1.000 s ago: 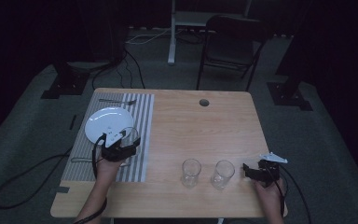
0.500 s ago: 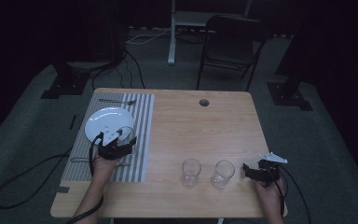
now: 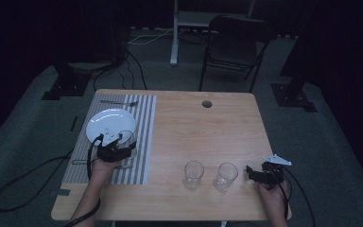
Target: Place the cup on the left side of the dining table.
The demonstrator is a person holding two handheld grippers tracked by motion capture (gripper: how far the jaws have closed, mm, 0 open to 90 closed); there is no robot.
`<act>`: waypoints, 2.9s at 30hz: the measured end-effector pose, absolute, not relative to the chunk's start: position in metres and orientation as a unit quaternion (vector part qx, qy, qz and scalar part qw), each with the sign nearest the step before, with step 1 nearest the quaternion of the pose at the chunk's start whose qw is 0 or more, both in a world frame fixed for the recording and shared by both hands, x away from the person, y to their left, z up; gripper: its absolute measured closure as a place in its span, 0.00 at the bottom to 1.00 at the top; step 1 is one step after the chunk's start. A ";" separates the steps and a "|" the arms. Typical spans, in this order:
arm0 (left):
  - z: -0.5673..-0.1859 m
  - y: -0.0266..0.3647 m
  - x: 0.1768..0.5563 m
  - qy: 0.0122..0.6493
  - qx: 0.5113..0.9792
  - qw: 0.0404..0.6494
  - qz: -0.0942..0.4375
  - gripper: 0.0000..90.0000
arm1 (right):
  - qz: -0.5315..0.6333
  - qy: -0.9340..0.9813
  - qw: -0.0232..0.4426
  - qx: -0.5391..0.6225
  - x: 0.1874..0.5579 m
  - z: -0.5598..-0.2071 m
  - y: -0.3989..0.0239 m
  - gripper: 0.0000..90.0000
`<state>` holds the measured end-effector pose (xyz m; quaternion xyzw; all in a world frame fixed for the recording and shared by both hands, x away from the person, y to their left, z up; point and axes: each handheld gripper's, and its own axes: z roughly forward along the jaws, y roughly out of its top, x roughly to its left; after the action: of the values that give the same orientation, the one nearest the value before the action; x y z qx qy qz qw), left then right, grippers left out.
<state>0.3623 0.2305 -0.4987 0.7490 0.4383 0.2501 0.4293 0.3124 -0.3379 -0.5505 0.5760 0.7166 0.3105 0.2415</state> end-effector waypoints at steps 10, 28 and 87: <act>-0.496 0.226 0.359 0.463 0.744 0.411 0.253 0.32 | 0.310 0.717 0.241 0.576 0.312 -0.550 -0.338 0.15; -0.496 0.235 0.342 0.491 0.733 0.401 0.247 0.01 | 0.310 0.716 0.241 0.577 0.312 -0.550 -0.338 0.15; -0.546 0.322 0.284 0.625 0.687 0.271 0.253 0.01 | 0.310 0.715 0.242 0.578 0.312 -0.550 -0.338 0.15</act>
<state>0.2835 0.3225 -0.5457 0.6870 0.6249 0.2533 0.2708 0.3116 -0.3381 -0.5504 0.5777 0.7154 0.3101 0.2416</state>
